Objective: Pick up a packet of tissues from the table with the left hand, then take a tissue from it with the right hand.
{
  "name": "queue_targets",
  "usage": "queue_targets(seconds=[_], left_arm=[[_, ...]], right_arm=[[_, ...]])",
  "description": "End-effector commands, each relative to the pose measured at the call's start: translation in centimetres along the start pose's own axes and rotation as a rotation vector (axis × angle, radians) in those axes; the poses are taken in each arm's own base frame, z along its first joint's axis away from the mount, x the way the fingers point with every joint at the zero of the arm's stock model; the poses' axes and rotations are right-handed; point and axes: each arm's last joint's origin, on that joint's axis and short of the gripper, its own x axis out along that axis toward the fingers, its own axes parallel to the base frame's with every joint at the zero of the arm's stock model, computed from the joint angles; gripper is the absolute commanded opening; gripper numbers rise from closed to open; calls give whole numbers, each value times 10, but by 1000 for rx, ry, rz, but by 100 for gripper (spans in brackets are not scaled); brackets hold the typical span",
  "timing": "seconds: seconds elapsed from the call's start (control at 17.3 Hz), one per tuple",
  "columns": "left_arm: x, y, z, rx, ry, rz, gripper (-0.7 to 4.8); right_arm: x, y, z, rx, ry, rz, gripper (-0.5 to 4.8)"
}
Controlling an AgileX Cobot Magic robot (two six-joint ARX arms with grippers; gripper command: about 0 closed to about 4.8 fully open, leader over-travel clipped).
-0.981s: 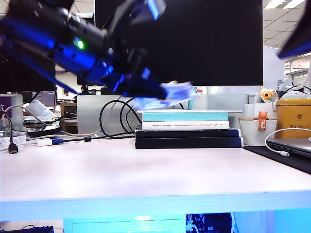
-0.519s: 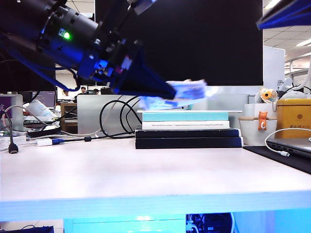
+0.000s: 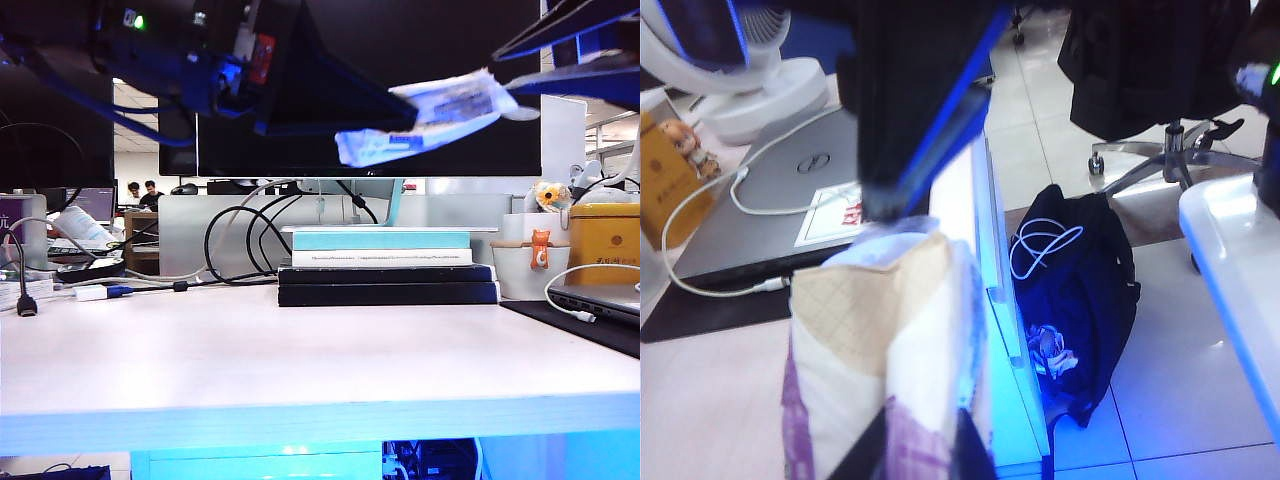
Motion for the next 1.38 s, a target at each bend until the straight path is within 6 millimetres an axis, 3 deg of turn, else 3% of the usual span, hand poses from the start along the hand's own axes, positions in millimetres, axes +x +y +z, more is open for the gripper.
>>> queue_targets(seconds=[0.06, 0.4, 0.69, 1.38], left_arm=[[0, 0, 2, -2, -22, -20, 52], [2, 0, 2, -38, -36, -38, 52], [2, 4, 7, -36, -47, -30, 52], [2, 1, -1, -56, 37, -12, 52]], right_arm=[[0, 1, 4, -27, -5, 29, 95], [2, 4, 10, -30, -11, 67, 95], [23, 11, 8, -97, 33, 41, 95], [23, 11, 12, -127, -8, -22, 95]])
